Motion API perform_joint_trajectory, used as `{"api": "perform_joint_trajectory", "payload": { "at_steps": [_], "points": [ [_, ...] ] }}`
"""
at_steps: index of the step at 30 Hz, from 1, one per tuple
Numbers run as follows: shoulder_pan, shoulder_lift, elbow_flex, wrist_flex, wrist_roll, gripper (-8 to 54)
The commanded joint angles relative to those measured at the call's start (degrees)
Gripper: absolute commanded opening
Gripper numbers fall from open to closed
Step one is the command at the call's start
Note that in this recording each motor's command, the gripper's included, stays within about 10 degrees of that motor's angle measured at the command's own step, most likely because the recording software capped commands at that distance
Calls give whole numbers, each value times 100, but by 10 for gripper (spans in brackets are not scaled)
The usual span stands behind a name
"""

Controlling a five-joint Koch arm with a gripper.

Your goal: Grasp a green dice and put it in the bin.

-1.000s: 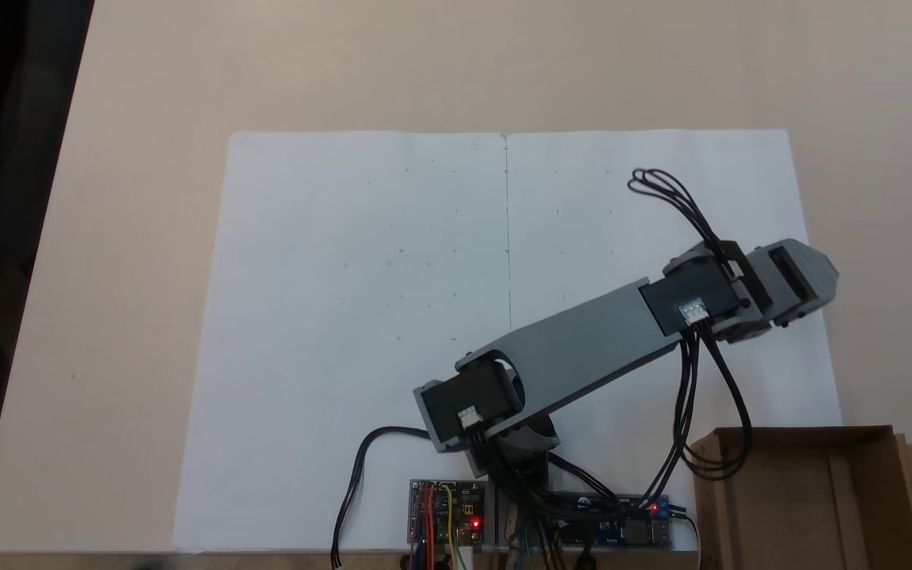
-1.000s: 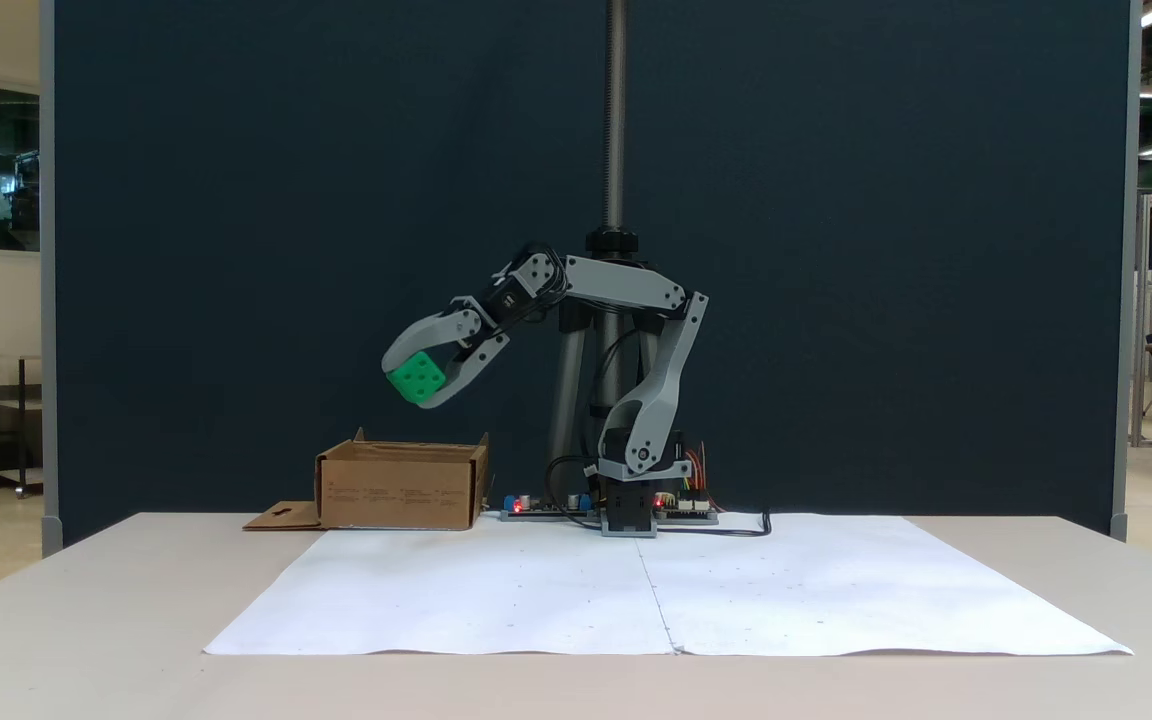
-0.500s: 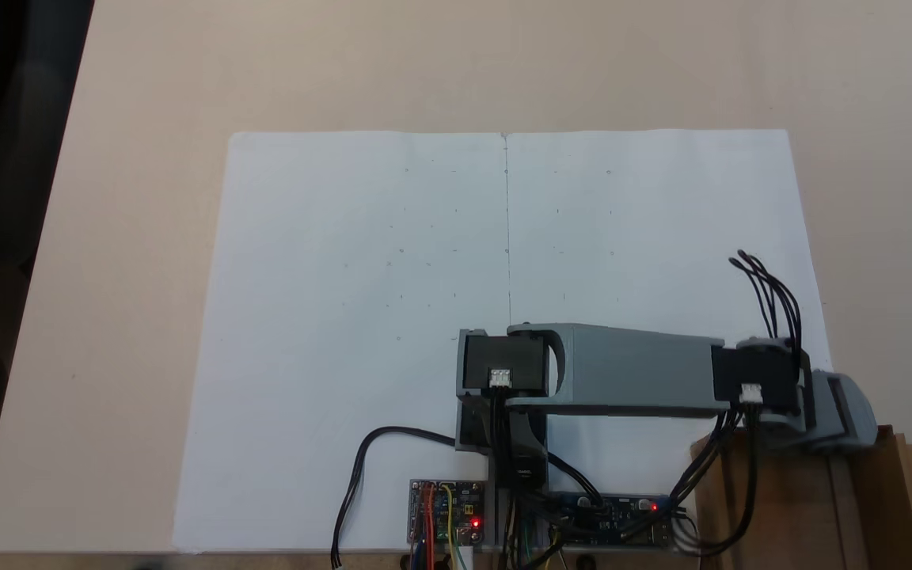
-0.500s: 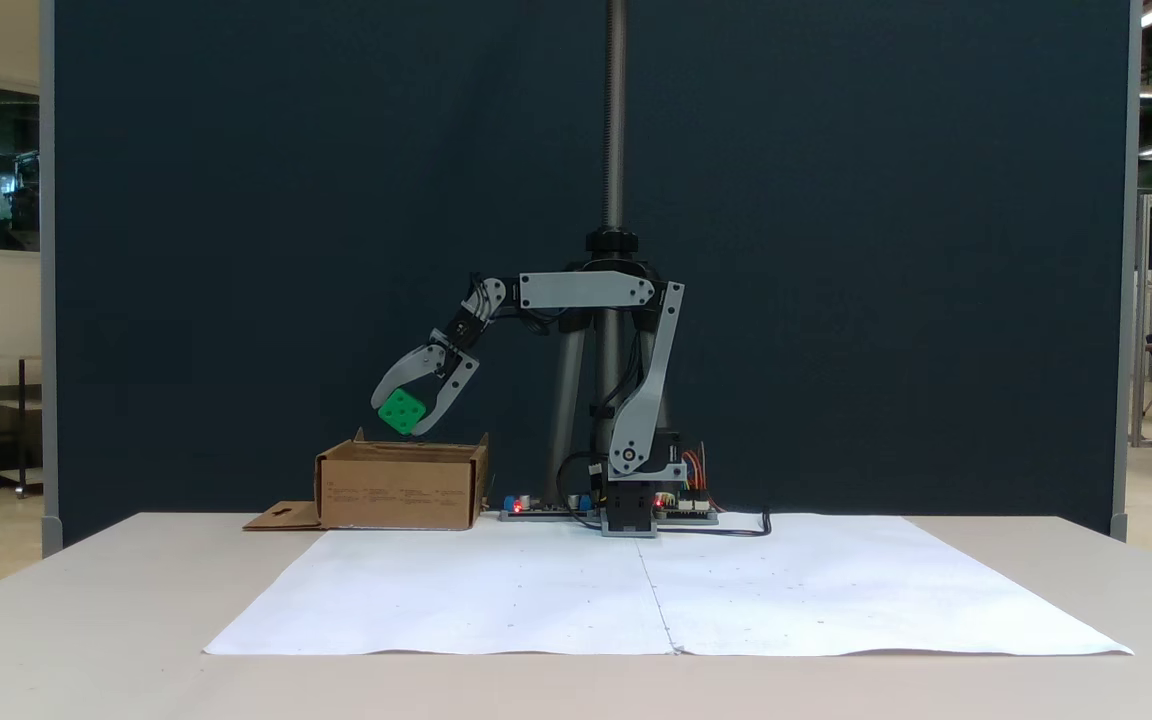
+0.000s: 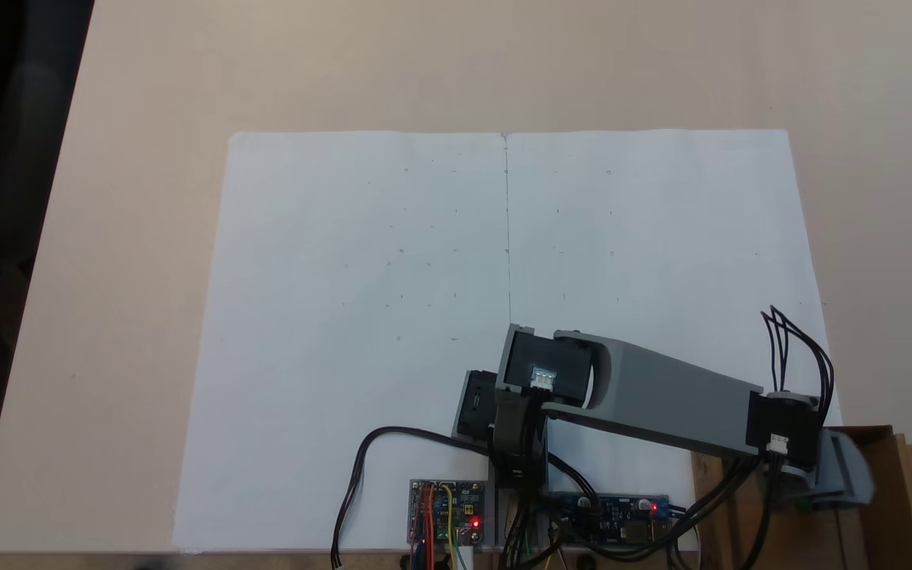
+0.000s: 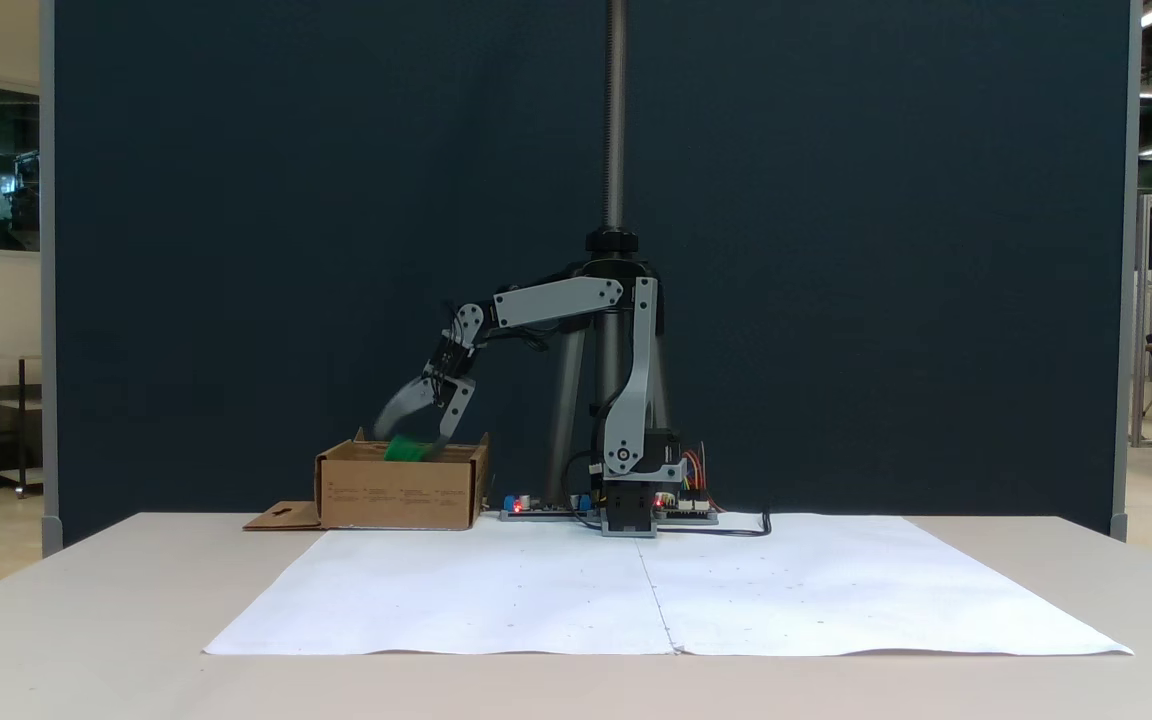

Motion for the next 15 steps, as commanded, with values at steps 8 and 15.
{"api": "perform_joint_trajectory", "payload": {
  "at_steps": [8, 15],
  "points": [
    [97, 158, -149, -316, -712, 434],
    [-158, 659, -149, -308, -677, 434]
  ]
}}
